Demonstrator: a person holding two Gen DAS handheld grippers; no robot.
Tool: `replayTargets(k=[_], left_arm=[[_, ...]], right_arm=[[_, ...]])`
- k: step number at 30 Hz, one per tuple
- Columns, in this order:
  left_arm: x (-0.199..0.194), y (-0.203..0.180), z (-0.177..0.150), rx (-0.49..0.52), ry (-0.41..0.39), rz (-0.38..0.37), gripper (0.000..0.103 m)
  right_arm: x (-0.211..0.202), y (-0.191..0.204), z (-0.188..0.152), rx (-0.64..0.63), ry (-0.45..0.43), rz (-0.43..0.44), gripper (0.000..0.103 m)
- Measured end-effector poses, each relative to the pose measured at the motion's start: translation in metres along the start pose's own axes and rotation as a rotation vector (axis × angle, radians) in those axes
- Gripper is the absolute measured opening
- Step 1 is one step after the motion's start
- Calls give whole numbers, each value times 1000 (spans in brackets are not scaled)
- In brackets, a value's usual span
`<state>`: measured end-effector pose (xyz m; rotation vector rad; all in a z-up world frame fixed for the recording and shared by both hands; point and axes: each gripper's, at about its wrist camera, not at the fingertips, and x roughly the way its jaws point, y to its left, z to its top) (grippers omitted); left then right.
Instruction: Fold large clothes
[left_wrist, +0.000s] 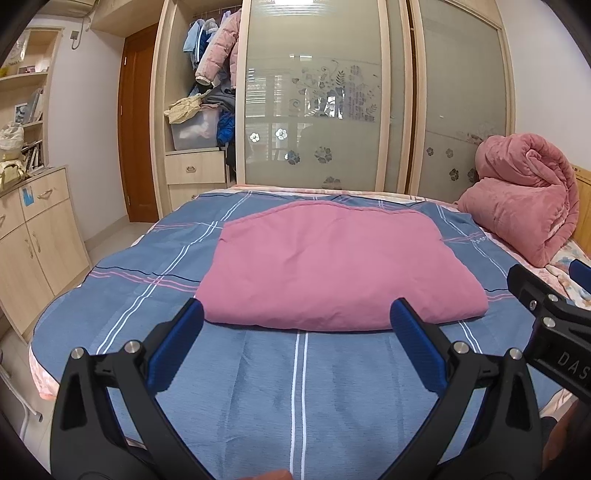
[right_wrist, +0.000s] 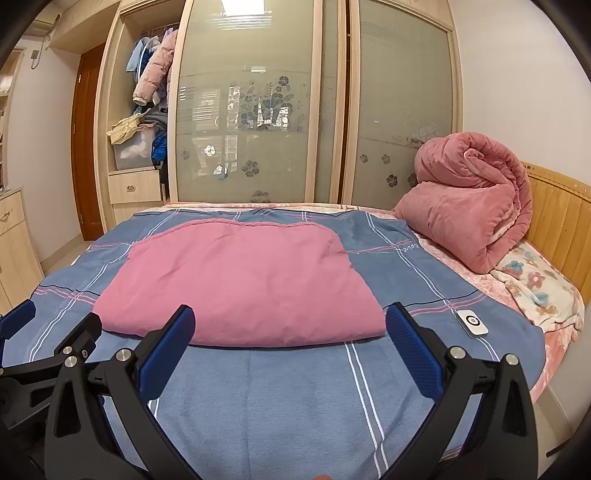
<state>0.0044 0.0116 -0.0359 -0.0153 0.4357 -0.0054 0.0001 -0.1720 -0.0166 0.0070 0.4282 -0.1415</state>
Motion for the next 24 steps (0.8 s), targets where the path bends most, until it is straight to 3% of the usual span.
replayTargets(k=[15,24], left_arm=[[0,-6,-4,12,-7,4,101],[20,-1,-11,-17,39,-1,101]], right_arm=[[3,-1,0,15,17,-7,102],[21,-5,-7,22,43,-30,102]])
